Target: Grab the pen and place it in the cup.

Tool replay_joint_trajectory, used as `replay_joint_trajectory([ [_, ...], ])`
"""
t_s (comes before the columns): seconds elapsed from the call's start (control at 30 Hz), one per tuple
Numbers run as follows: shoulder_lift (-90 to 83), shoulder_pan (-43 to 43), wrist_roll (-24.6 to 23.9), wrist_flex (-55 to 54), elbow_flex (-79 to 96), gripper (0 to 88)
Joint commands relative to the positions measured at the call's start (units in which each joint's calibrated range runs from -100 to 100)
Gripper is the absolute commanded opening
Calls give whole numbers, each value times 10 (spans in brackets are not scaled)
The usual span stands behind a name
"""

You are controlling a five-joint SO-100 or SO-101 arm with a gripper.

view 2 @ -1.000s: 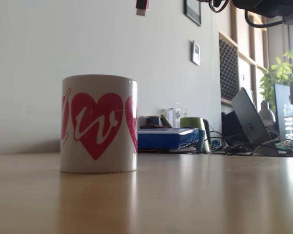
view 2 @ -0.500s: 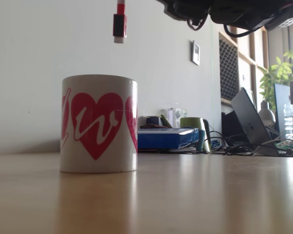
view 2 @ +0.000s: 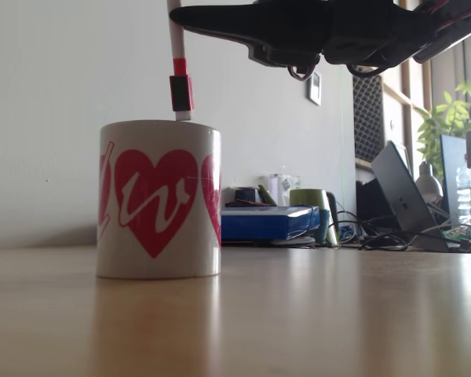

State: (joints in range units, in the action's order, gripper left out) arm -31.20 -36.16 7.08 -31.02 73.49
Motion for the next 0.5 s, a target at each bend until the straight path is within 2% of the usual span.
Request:
replay_joint_trajectory([
  [0.0, 7, 2, -3, -5, -26, 15],
  [0.23, 15, 0, -3, -10, -30, 34],
  [0.47, 12, 2, -3, -5, -30, 218],
])
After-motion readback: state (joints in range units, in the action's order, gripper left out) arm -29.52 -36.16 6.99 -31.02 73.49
